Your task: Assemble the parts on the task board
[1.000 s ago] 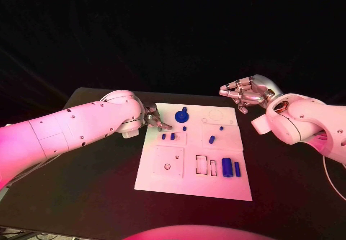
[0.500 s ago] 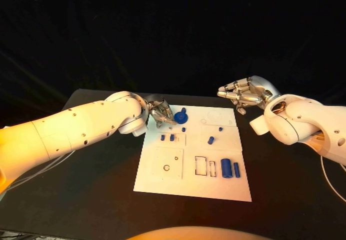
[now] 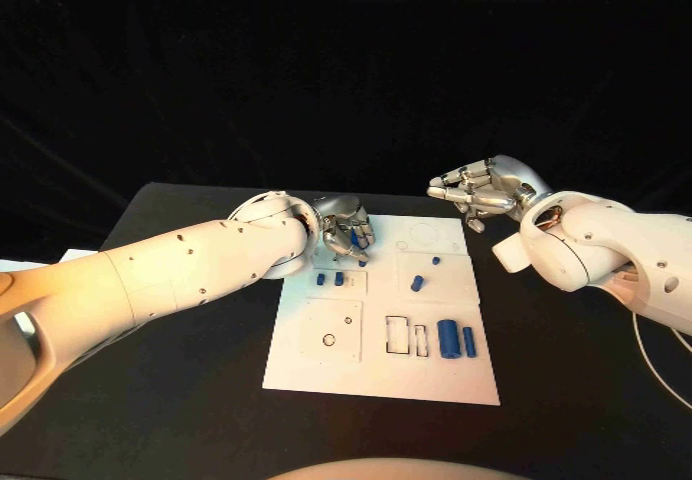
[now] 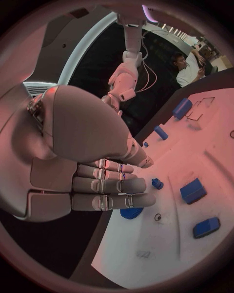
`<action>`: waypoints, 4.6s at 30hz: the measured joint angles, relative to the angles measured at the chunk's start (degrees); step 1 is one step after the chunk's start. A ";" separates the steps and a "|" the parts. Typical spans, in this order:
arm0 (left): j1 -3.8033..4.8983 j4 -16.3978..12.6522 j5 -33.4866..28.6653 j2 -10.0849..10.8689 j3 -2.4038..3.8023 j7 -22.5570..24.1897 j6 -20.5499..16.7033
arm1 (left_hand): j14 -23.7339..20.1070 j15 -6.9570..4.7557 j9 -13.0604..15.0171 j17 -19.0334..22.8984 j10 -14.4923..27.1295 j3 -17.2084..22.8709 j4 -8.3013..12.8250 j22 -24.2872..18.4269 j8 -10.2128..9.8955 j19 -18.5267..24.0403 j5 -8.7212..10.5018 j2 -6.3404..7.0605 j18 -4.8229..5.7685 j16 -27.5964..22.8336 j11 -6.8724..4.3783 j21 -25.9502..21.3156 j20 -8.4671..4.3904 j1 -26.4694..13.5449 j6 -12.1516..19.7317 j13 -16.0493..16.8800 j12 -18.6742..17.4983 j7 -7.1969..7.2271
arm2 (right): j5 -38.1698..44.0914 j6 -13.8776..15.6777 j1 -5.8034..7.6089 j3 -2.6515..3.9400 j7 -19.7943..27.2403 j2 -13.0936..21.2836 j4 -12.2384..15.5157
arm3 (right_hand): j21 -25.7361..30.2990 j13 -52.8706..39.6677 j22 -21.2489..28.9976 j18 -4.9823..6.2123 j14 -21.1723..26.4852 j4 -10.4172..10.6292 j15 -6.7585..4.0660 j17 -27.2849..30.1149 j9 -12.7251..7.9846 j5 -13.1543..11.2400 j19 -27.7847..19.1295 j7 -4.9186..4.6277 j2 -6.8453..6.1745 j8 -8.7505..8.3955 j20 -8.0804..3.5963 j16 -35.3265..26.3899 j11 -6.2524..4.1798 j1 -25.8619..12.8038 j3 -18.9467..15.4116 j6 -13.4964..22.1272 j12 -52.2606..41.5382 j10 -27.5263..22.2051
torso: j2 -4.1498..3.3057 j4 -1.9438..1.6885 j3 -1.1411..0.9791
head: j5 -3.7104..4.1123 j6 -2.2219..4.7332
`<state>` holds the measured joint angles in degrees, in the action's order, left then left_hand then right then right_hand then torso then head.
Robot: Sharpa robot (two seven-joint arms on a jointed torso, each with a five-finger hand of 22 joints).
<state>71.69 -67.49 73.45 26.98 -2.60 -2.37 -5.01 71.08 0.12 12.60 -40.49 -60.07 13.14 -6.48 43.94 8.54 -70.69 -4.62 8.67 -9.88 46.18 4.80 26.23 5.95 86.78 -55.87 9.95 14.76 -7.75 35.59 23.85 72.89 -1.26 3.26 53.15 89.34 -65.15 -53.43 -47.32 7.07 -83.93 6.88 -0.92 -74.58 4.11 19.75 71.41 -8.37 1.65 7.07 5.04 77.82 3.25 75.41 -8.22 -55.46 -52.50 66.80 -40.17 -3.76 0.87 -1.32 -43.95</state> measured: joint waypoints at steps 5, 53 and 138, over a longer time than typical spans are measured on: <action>-0.15 2.24 4.45 -1.73 -0.50 0.22 0.77 | 7.71 -0.41 -1.40 -13.44 -2.11 0.48 0.02 2.98 -0.79 -4.87 0.00 0.08 0.01 14.50 -0.53 4.66 -0.52 -0.74 -1.97 -1.97 -1.03 0.19 | 0.00 -0.04 0.00 0.00 0.00 -0.01 0.05 | 0.00 0.00 0.00 0.00 0.00 0.00 0.00 0.00 0.00 0.00 0.00 0.00 0.00 0.00 0.00 0.00 0.00 0.00 0.00 0.00 0.00 0.00 | -0.05 0.03 0.01 | 0.01 0.05; -0.48 6.22 11.58 -5.24 -0.69 -2.28 5.49 | 12.90 -1.23 -4.09 -29.85 -10.11 5.94 1.36 29.26 -1.80 -12.95 0.00 -0.16 4.52 32.45 -1.91 38.34 -1.54 -1.97 -8.73 -5.19 -4.37 1.20 | 0.00 -0.23 0.00 0.00 0.04 -0.19 0.14 | 0.00 -0.05 -0.01 0.00 0.00 -0.01 0.00 0.00 0.00 0.00 0.00 0.02 0.23 0.23 0.00 0.00 0.04 -0.23 0.01 -0.02 0.00 0.04 | -0.03 0.06 -0.02 | 0.07 -0.25; -1.60 0.29 1.79 3.98 1.39 -4.79 3.93 | 12.91 -1.65 -4.78 -28.71 -13.44 12.42 5.00 30.97 -3.05 -13.15 0.05 -0.34 4.53 33.03 -2.24 41.45 -1.74 -3.59 -11.57 -4.62 -7.69 1.03 | 0.00 -0.66 -0.10 -0.05 0.02 -0.12 -0.13 | 0.00 -0.04 -0.01 0.01 0.00 -0.01 0.00 0.00 0.00 0.00 0.00 0.06 0.45 0.22 0.00 0.00 0.11 -0.01 0.01 -0.06 0.00 0.11 | 0.19 -0.45 -0.23 | 0.38 -1.01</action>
<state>70.08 -67.20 75.24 30.95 -1.21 -7.16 -1.08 83.98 -1.53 7.82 -69.21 -73.50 25.56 -1.48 74.92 5.49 -83.84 -4.58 8.33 -5.35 79.21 2.55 67.68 4.21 83.19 -67.44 5.34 7.07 -6.72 35.59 23.19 72.79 -1.31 3.28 53.03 89.22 -65.16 -53.47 -47.33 7.07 -83.93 6.87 -0.92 -74.58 4.11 19.75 71.41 -8.31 2.11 7.29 5.04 77.82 3.37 75.41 -8.21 -55.52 -52.50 66.92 -39.97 -4.21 0.65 -0.94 -44.95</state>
